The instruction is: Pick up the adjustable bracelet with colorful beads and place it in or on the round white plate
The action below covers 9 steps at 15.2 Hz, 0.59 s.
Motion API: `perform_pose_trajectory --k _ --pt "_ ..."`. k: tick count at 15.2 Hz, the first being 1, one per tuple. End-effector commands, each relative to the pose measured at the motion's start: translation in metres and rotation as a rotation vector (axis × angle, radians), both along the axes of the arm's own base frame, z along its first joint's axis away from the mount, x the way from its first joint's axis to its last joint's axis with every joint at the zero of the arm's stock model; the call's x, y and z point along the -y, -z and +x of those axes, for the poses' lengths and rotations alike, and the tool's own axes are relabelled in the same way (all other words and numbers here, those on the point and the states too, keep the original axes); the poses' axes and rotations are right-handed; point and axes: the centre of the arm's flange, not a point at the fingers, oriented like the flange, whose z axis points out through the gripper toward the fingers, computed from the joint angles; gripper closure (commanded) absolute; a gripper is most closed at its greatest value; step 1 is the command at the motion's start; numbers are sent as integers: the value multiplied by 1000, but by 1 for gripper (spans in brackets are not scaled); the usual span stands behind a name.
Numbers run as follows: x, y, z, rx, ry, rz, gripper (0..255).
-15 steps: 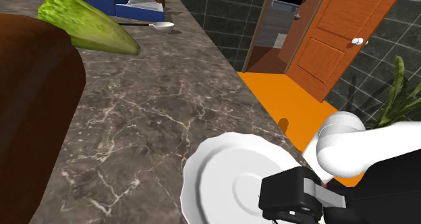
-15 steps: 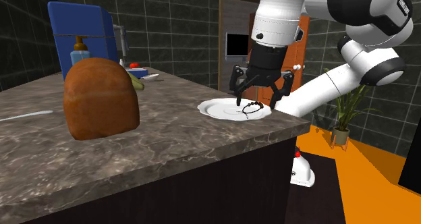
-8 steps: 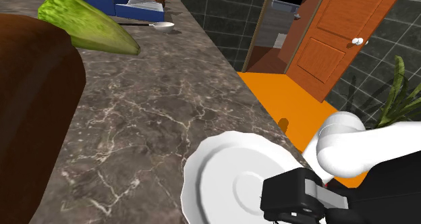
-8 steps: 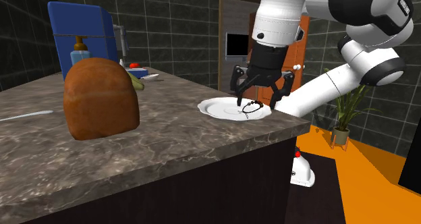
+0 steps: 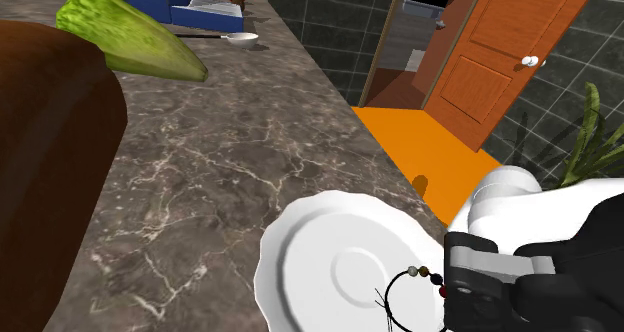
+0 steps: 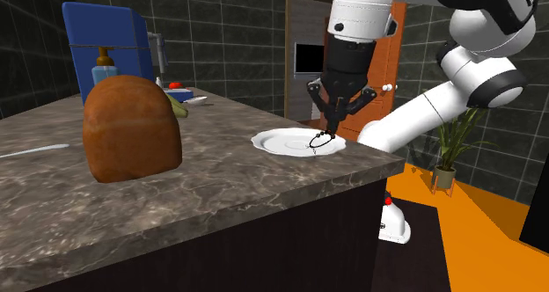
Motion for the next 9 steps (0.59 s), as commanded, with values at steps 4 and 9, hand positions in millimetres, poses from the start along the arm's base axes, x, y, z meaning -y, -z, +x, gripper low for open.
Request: perform_pose_trajectory --k 4,9 --pt "33 -13 50 -232 45 199 0" --pt "81 26 115 -594 115 509 0"
